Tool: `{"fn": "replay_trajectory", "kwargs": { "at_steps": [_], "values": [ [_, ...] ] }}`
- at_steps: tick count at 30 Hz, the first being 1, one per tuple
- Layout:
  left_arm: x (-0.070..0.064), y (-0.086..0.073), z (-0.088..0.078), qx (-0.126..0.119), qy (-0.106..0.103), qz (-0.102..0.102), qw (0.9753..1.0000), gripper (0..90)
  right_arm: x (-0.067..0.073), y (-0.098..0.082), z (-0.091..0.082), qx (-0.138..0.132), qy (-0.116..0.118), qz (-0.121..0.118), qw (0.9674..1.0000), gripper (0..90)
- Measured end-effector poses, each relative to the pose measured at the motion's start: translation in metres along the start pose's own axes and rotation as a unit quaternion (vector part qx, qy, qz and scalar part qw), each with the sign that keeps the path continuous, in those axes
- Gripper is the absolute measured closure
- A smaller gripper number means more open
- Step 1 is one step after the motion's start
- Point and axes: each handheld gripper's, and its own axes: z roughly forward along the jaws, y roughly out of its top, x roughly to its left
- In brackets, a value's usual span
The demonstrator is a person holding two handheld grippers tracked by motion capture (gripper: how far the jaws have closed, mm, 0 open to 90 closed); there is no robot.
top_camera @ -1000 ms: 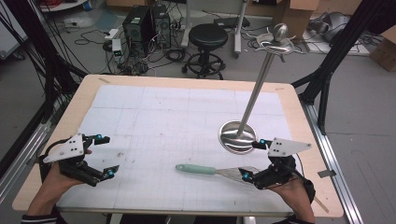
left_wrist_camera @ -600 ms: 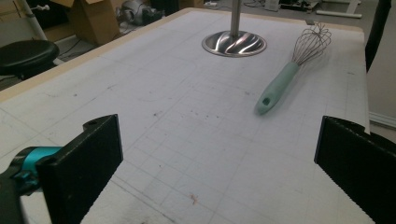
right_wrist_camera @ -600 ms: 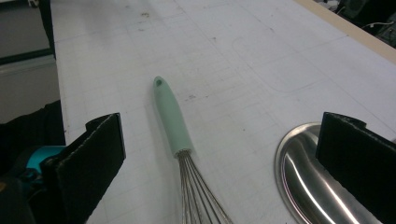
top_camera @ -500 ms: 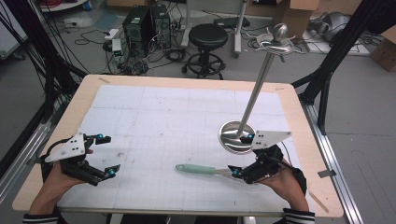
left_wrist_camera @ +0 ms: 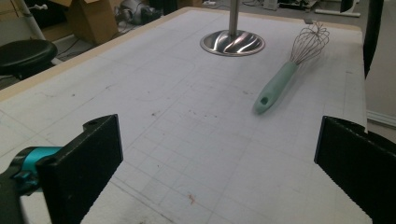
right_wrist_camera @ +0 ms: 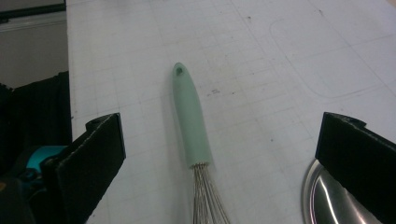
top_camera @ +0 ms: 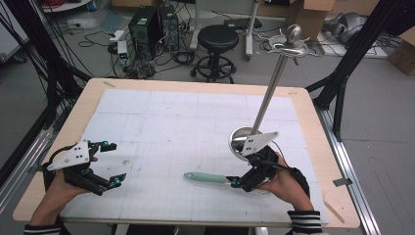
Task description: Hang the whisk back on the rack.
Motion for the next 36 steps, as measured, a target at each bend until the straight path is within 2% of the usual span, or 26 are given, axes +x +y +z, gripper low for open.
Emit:
{"fn": "replay_trajectory", "kwargs": {
  "at_steps": [3, 4, 5, 10, 15, 22, 30, 32, 36],
  "values": [
    [0.000, 0.000, 0.000, 0.001, 0.000, 0.002, 1.0000, 1.7, -0.001, 0.006, 0.008, 0.009, 0.014, -0.010, 0.9998, 0.5],
    [0.000, 0.000, 0.000, 0.001, 0.000, 0.001, 1.0000, 1.7, 0.000, 0.009, 0.013, 0.018, 0.025, -0.019, 0.9993, 0.5],
    [0.000, 0.000, 0.000, 0.002, 0.001, 0.001, 1.0000, 1.7, 0.000, 0.009, 0.013, 0.018, 0.025, -0.019, 0.9993, 0.5],
    [0.000, 0.000, 0.000, 0.003, 0.002, 0.001, 1.0000, 1.7, 0.001, 0.016, 0.027, 0.043, 0.050, -0.038, 0.9971, 0.5],
    [0.000, 0.000, 0.000, 0.002, -0.001, -0.001, 1.0000, 1.7, 0.002, 0.018, 0.034, 0.057, 0.051, -0.050, 0.9958, 0.6],
    [0.000, 0.000, 0.001, 0.004, -0.001, -0.001, 1.0000, 1.7, 0.004, 0.019, 0.046, 0.081, 0.050, -0.052, 0.9941, 0.5],
    [-0.001, 0.000, 0.002, 0.006, -0.002, 0.000, 1.0000, 1.7, 0.007, 0.019, 0.064, 0.116, 0.060, -0.057, 0.9898, 0.5],
    [-0.001, 0.000, 0.003, 0.005, -0.002, -0.002, 1.0000, 1.7, 0.006, 0.020, 0.068, 0.122, 0.062, -0.065, 0.9884, 0.6],
    [-0.001, 0.000, 0.003, 0.005, -0.002, -0.002, 1.0000, 1.7, 0.010, 0.021, 0.076, 0.149, 0.067, -0.061, 0.9846, 0.6]
  ]
}}
